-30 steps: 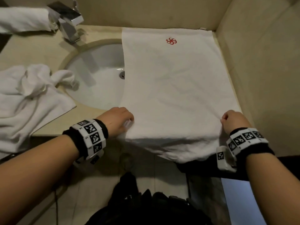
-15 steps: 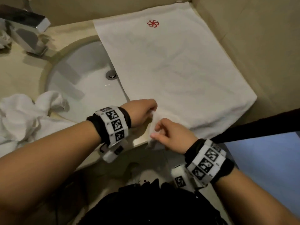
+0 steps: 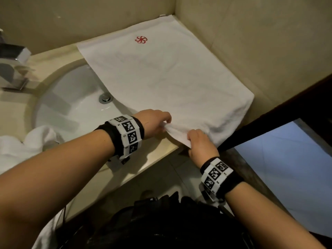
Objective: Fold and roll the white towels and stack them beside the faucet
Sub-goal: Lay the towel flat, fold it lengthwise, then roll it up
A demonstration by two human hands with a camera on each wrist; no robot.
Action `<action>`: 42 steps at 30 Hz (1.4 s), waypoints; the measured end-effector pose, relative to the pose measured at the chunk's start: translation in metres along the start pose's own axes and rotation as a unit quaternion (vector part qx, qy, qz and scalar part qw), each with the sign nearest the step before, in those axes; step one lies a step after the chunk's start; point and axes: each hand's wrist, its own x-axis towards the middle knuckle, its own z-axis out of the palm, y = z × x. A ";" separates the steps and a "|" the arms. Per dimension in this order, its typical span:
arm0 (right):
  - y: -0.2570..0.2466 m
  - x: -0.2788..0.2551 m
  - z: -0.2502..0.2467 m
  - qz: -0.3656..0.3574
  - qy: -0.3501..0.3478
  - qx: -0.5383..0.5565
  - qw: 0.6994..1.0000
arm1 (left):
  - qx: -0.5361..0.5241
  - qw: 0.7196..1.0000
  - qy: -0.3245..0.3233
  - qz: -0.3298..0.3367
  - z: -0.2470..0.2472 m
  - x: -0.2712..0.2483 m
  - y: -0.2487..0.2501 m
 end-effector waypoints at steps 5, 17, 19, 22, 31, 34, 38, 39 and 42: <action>0.040 -0.022 -0.046 0.045 0.066 0.185 0.979 | 0.038 0.999 -0.023 0.022 -0.006 0.001 -0.003; 0.078 -0.063 -0.078 0.087 0.003 0.292 0.952 | 0.094 0.995 -0.024 0.040 -0.024 0.013 -0.010; 0.081 -0.066 -0.072 0.133 -0.030 0.347 0.928 | 0.099 0.994 -0.042 0.026 -0.023 0.014 -0.014; 0.091 -0.071 -0.060 0.181 -0.054 0.363 0.913 | 0.117 0.991 -0.061 0.008 -0.025 0.016 -0.025; 0.122 -0.064 -0.035 0.201 0.020 0.394 0.897 | 0.117 0.993 0.002 0.027 -0.068 0.053 -0.012; 0.143 -0.052 -0.046 0.234 0.112 0.396 0.881 | 0.117 0.991 0.034 0.055 -0.089 0.082 0.008; 0.172 -0.030 -0.065 0.282 0.239 0.390 0.843 | 0.113 0.987 0.070 0.086 -0.112 0.132 0.038; 0.182 -0.022 -0.069 0.294 0.261 0.368 0.843 | 0.114 0.986 0.076 0.092 -0.117 0.150 0.046; 0.207 0.001 -0.077 0.322 0.293 0.285 0.854 | 0.116 0.985 0.082 0.093 -0.122 0.200 0.062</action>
